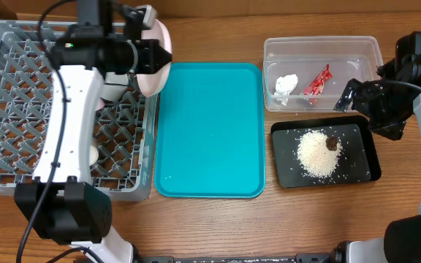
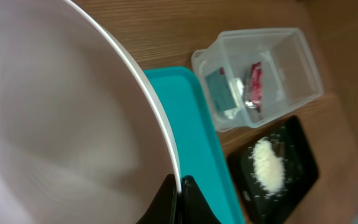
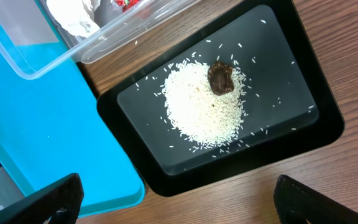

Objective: Sort waste into correct bins and load items into the dishwasher

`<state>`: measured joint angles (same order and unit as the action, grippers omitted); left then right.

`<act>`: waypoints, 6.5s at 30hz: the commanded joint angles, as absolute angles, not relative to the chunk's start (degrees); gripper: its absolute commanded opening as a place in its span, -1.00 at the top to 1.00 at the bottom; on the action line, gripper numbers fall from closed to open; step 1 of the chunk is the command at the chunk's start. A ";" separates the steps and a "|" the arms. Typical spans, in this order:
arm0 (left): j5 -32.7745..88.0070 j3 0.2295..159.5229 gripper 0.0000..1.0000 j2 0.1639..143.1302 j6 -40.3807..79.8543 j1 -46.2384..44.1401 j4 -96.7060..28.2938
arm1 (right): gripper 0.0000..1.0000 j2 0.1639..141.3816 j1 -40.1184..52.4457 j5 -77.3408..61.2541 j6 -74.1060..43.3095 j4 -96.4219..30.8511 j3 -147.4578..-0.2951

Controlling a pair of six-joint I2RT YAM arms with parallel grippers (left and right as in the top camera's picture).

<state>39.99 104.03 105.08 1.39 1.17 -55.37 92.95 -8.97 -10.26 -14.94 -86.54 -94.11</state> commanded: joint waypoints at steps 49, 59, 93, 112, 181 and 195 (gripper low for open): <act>2.46 104.68 -1.00 99.09 8.43 -2.55 -85.12 | -1.00 95.22 8.14 -9.39 -6.98 -63.59 -94.24; 2.59 103.94 -1.00 97.67 8.43 -2.28 -94.30 | -1.00 92.77 6.90 -7.92 -8.27 -71.99 -94.11; 2.37 60.14 -1.00 40.86 7.73 -2.28 -63.66 | -1.00 44.49 6.90 -3.68 -8.54 -63.77 -59.20; 2.35 60.14 -1.00 40.86 7.73 -2.28 -63.68 | -1.00 37.06 6.90 -3.49 -8.49 -64.55 -58.06; 2.35 60.14 -1.00 40.86 7.73 -2.28 -63.68 | -1.00 0.30 4.91 -4.71 -2.74 -4.40 -0.47; 2.35 60.14 -1.00 40.86 7.75 -2.28 -63.68 | -1.00 0.30 4.91 -4.71 -2.74 -4.40 -0.47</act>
